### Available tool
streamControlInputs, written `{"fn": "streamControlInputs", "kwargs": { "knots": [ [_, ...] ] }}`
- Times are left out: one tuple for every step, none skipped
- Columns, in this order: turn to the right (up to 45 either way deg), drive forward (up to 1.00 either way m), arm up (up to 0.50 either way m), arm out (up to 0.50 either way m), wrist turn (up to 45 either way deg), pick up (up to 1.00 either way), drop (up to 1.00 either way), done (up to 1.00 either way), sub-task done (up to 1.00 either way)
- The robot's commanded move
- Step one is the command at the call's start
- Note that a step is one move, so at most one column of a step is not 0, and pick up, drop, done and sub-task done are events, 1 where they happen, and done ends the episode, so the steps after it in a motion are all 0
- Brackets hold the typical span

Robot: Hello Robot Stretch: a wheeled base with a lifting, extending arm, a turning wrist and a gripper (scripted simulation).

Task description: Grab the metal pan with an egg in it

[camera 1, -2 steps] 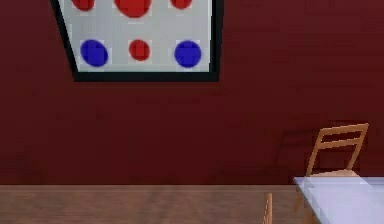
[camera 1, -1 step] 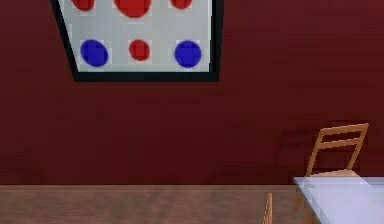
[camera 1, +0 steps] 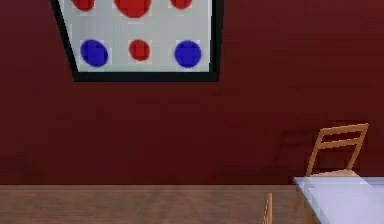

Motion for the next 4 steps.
{"fn": "streamControlInputs", "kwargs": {
  "knots": [
    [0.0, 0.00, 0.00, 0.00, 45.0, 0.00, 0.00, 0.00, 0.00],
    [0.0, 0.00, 0.00, 0.00, 45.0, 0.00, 0.00, 0.00, 0.00],
    [0.0, 0.00, 0.00, 0.00, 30.0, 0.00, 0.00, 0.00, 0.00],
    [0.0, 0.00, -0.30, 0.00, 0.0, 0.00, 0.00, 0.00, 0.00]
  ]
}}
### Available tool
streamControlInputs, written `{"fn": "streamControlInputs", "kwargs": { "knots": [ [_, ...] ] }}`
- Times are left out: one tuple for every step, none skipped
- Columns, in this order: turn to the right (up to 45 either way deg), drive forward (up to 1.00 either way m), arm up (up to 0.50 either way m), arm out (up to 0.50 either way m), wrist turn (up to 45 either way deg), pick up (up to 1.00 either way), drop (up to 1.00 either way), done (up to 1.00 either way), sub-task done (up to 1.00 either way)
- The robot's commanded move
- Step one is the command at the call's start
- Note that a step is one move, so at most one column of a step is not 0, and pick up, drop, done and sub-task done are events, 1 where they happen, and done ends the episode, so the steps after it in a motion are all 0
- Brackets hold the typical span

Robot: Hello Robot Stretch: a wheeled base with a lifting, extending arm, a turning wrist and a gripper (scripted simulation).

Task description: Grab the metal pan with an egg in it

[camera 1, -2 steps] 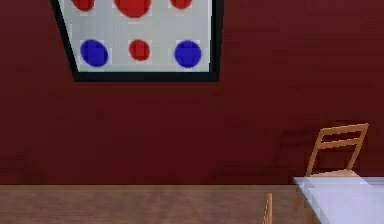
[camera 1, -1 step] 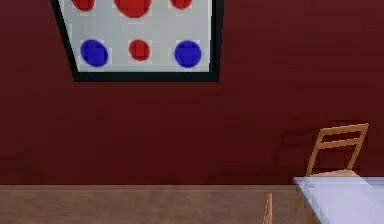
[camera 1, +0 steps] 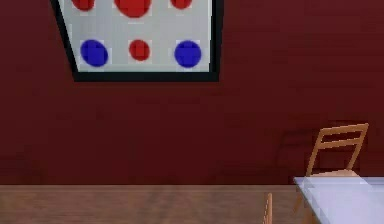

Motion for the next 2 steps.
{"fn": "streamControlInputs", "kwargs": {
  "knots": [
    [0.0, 0.00, 0.00, 0.00, 0.0, 1.00, 0.00, 0.00, 0.00],
    [0.0, 0.00, 0.10, 0.00, 0.0, 0.00, 0.00, 0.00, 0.00]
  ]
}}
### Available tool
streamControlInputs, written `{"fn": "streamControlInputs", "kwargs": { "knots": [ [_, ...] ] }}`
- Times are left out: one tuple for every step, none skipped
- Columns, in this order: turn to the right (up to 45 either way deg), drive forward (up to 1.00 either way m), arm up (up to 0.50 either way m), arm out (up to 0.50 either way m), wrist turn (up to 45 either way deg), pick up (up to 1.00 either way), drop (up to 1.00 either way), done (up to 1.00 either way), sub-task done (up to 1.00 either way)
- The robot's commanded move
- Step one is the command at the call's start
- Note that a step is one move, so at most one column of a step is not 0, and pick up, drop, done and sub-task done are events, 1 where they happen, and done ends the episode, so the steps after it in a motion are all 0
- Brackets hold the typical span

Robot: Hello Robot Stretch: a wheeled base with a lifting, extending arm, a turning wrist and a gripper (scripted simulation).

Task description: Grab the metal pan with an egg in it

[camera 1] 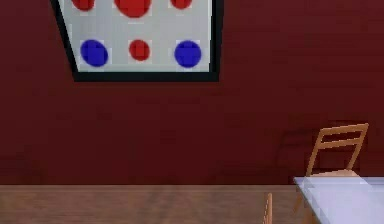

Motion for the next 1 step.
{"fn": "streamControlInputs", "kwargs": {
  "knots": [
    [0.0, 0.00, 0.00, 0.00, 0.0, 0.00, 0.00, 1.00, 0.00]
  ]
}}
